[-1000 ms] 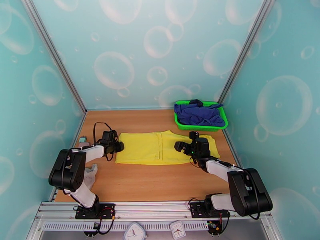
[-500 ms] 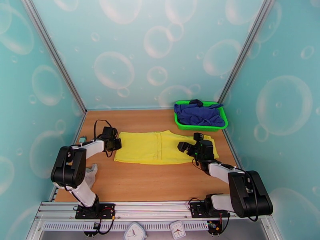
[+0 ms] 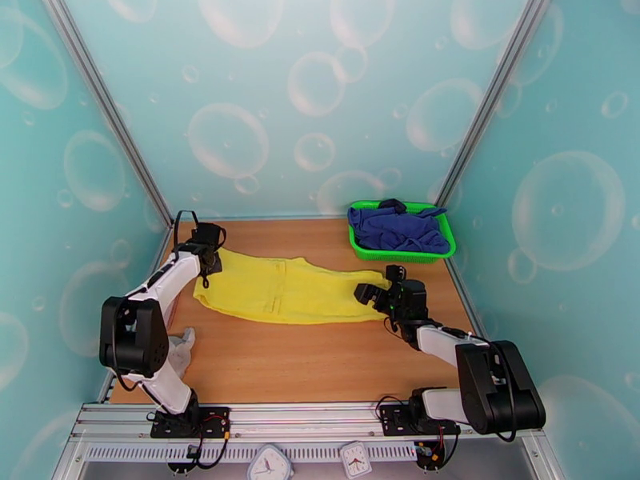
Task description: Fold and stack the trousers
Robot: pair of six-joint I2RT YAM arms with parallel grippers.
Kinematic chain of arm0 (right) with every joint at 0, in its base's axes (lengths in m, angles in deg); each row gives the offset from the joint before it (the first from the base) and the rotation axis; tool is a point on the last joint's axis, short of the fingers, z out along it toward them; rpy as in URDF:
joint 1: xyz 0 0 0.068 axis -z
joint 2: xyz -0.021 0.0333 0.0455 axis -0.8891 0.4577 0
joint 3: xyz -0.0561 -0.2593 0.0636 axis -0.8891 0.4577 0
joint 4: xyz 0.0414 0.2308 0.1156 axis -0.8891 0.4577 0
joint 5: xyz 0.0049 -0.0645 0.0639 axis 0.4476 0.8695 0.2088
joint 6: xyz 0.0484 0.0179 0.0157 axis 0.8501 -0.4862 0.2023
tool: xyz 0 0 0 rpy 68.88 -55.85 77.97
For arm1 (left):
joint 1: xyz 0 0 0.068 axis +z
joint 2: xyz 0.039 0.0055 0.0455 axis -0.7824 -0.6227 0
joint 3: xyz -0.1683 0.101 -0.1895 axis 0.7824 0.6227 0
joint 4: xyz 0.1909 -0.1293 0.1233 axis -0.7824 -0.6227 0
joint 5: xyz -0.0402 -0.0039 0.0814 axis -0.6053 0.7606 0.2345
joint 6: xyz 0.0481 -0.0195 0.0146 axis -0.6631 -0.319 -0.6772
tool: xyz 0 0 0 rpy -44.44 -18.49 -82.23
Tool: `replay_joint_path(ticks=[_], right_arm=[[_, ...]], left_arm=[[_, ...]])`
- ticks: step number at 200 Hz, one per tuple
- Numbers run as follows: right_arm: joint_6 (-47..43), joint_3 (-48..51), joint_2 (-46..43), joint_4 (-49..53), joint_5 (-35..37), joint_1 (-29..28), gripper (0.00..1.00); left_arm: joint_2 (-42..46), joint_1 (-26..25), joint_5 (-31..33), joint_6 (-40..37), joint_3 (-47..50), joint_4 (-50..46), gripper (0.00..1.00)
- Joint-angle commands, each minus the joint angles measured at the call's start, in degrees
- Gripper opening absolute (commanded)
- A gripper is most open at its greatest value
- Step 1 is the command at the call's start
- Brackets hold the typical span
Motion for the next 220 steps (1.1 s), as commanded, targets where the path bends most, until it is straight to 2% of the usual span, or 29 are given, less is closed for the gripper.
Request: replay_joint_path(ticks=[1,24,51,76,91,121,144,187,220], right_arm=[[-0.2,-0.1,0.1,-1.7,-1.3,-1.3,0.99],[-0.7,-0.4,0.4,-1.8,-1.4,-2.1,0.99],[-1.4,-1.1,1.3,-1.8,-2.5,-3.3,0.99],[-1.9,-2.7,4.0,-1.6,-4.3,-4.8,0.99],[-2.2,-3.9,6.3,-1.9,-6.5,-5.8,0.96],[-2.9,-7.3,11.3,-0.3,-9.2,-8.3,0.77],[-3.2,-9.1,13.1,1.1,-8.6,-9.7,0.65],[-4.3,-12.0,15.5,2.7,-3.3,-14.3,0.62],[-3.2,-18.2,21.3,4.9,0.3,-18.0,0.52]], left_arm=[[1.4,2.0,14.4,-3.2,-5.5,-3.4,0.00],[-0.5,3.0,19.2,-5.9,-9.7,-3.0,0.00],[-1.6,3.0,18.9,-6.2,-13.8,-3.7,0.00],[-0.1,1.6,8.6,-4.8,-14.9,-3.7,0.00],[1.4,0.3,1.3,-3.9,-13.7,-2.4,0.00],[3.8,-2.0,-11.2,-1.8,-10.8,0.1,0.00],[4.6,-3.6,-16.5,-0.4,-9.6,0.6,0.00],[6.8,-6.8,-23.5,3.2,-5.0,4.5,0.00],[8.5,-9.0,-30.5,9.2,-0.2,9.9,0.00]])
